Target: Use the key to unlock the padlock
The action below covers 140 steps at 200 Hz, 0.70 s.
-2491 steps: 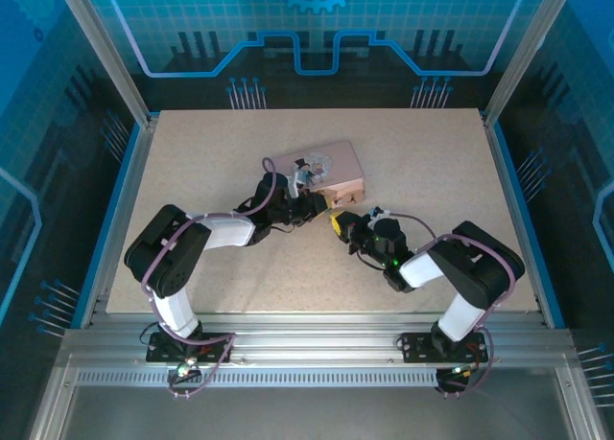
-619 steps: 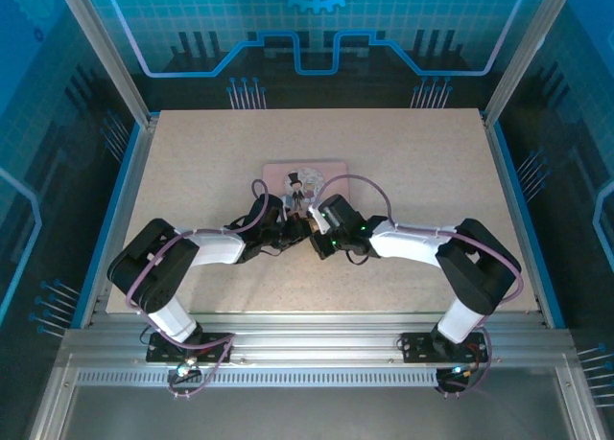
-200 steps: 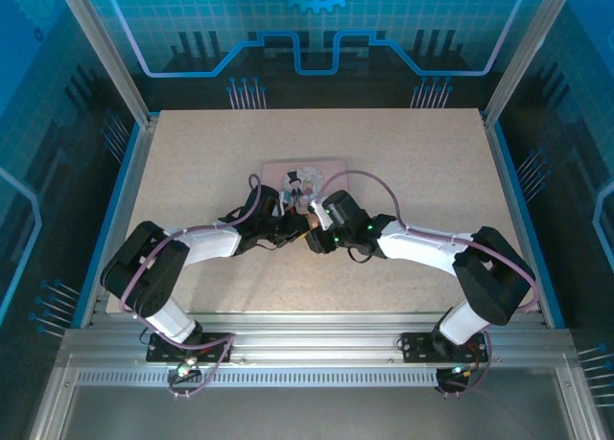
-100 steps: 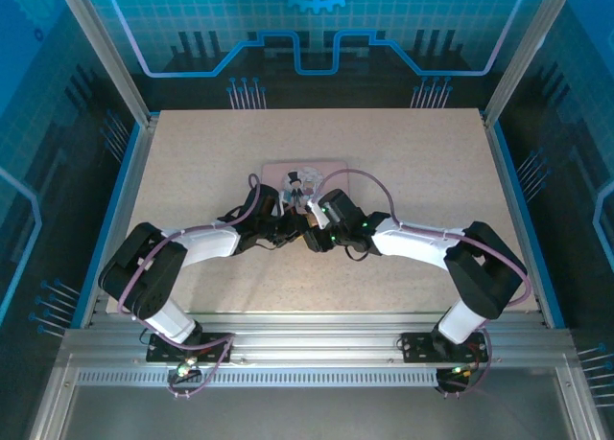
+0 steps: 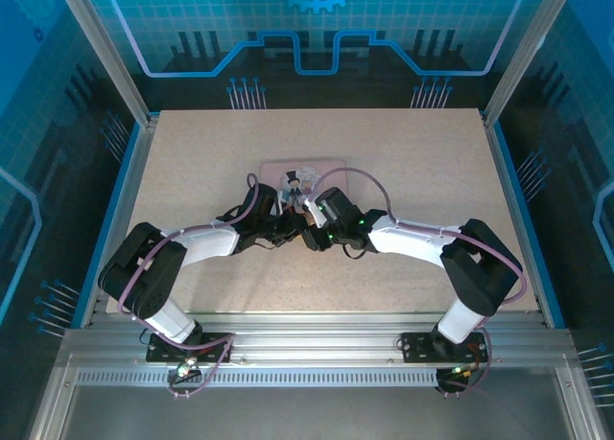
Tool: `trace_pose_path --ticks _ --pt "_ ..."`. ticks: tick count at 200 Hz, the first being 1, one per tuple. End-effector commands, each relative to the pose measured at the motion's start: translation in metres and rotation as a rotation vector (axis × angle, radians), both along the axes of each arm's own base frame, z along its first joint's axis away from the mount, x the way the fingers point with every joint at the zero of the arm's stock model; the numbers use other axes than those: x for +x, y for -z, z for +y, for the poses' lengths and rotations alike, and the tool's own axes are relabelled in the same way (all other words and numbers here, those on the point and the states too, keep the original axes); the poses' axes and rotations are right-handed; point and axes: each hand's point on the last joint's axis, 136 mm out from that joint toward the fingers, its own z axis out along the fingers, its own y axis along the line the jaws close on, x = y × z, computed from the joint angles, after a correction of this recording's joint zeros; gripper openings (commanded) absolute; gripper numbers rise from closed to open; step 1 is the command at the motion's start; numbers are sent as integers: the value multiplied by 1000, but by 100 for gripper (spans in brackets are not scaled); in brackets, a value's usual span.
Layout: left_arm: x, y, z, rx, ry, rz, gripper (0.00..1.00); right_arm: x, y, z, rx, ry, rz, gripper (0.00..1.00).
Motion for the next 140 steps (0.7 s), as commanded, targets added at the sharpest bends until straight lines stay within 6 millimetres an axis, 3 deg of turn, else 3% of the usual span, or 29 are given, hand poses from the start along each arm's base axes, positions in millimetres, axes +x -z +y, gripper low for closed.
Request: trace_pose_path --ticks 1,36,66,140 --pt "0 -31 -10 -77 43 -36 0 0 3 3 -20 -9 -7 36" --pt "0 -31 -9 -78 43 -37 0 -2 2 5 -13 -24 -8 30" --pt "0 -30 -9 -76 42 -36 0 -3 0 6 -8 -34 -9 0" --pt "-5 -16 0 -47 21 -25 4 -13 14 16 80 -104 85 0"
